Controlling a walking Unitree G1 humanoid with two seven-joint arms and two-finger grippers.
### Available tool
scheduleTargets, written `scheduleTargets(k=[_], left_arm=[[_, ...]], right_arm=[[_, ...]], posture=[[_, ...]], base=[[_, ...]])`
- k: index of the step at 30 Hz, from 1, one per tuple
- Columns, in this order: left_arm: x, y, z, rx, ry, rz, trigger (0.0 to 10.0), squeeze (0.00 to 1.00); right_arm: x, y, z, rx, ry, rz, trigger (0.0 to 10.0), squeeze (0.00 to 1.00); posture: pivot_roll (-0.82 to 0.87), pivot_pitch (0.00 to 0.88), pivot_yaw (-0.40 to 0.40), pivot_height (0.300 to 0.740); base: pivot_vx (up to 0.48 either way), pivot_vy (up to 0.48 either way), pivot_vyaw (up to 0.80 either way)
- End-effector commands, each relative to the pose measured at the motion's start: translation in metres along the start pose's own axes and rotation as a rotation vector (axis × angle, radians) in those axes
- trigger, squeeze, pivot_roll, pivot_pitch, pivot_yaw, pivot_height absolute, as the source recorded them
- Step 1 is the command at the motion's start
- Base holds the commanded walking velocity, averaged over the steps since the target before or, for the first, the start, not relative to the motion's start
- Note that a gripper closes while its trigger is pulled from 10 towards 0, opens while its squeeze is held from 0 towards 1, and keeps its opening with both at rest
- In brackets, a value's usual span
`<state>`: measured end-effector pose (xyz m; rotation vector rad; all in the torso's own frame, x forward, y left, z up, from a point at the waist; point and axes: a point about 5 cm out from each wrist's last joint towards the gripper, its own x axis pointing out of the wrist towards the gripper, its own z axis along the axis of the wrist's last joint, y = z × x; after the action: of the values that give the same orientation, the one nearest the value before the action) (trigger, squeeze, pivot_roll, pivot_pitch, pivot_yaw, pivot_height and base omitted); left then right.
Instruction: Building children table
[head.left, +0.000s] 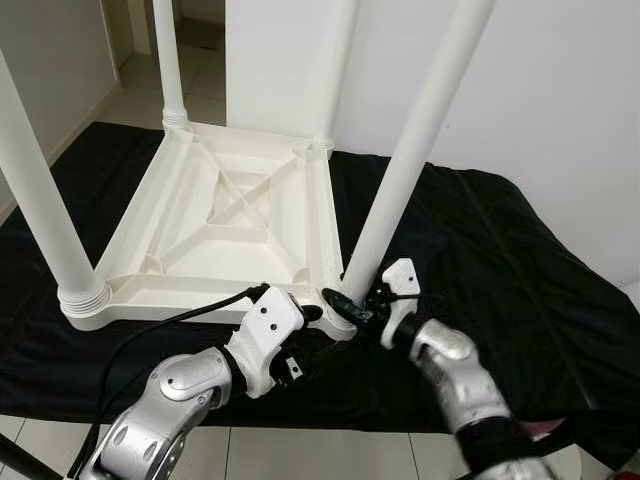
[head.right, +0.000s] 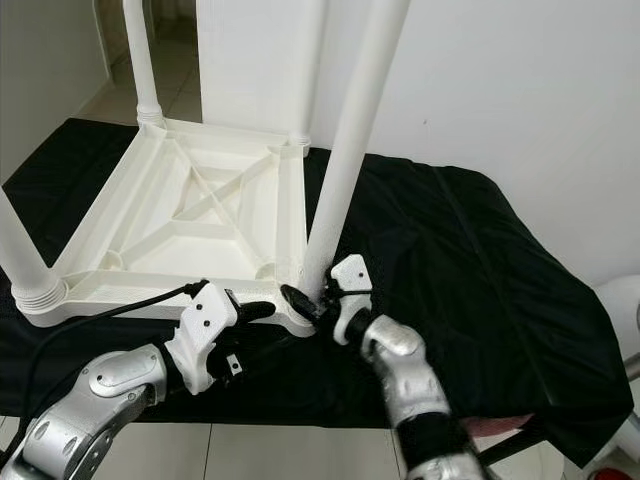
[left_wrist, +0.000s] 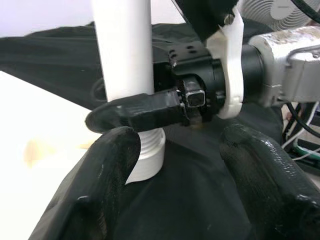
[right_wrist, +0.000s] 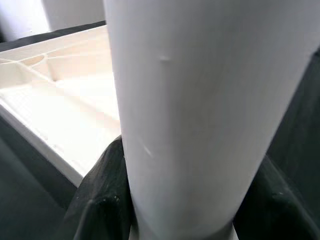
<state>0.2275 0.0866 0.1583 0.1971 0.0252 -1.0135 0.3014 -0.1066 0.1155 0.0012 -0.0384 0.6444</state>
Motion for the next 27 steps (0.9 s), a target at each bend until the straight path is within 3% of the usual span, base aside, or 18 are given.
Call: scheduleTargets(k=[1,6,13,15,21,22,23,27], left_arm=[[0.001,0.004,-0.001,0.007,-0.002,0.047,10.0,0.0],[0.0,0.006,-0.015,-0.011,0.026,0.1,10.0,0.0],[-0.001,0.005,-0.02,-0.002,0.039,0.099,10.0,0.0],[0.0,0.005,-0.021,0.003,0.042,0.105,10.0,0.0],[0.001,0.003,-0.02,0.008,0.037,0.102,10.0,0.0],[0.001,0.003,-0.02,0.016,0.036,0.099,10.0,0.0],[0.002,0.004,-0.019,0.023,0.035,0.096,10.0,0.0],[0.002,0.005,-0.018,0.033,0.029,0.095,10.0,0.0]], right_arm=[[-0.005,-0.007,-0.001,-0.02,0.023,-0.089,10.0,0.0],[-0.007,0.008,0.0,0.047,0.011,-0.31,10.0,0.0],[-0.007,0.016,0.003,0.061,0.013,-0.397,10.0,0.0],[-0.007,0.016,0.005,0.043,0.019,-0.487,10.0,0.0],[-0.007,0.017,0.007,0.045,0.01,-0.489,10.0,0.0],[-0.007,0.017,0.009,0.06,-0.003,-0.467,10.0,0.63],[-0.008,0.017,0.01,0.077,-0.013,-0.449,10.0,1.0],[-0.011,0.015,0.016,0.071,-0.041,-0.421,10.0,1.0]], posture=[[0.04,0.0,-0.131,0.74],[0.04,0.0,-0.127,0.74],[0.04,0.0,-0.13,0.74],[0.04,0.0,-0.133,0.74],[0.04,0.0,-0.136,0.74],[0.04,0.0,-0.136,0.74],[0.04,0.0,-0.137,0.74],[0.04,0.0,-0.138,0.74]], base=[[0.0,0.0,0.0],[0.0,0.0,0.0],[0.0,0.0,0.0],[0.0,0.0,0.0],[0.0,0.0,0.0],[0.0,0.0,0.0],[0.0,0.0,0.0],[0.0,0.0,0.0]])
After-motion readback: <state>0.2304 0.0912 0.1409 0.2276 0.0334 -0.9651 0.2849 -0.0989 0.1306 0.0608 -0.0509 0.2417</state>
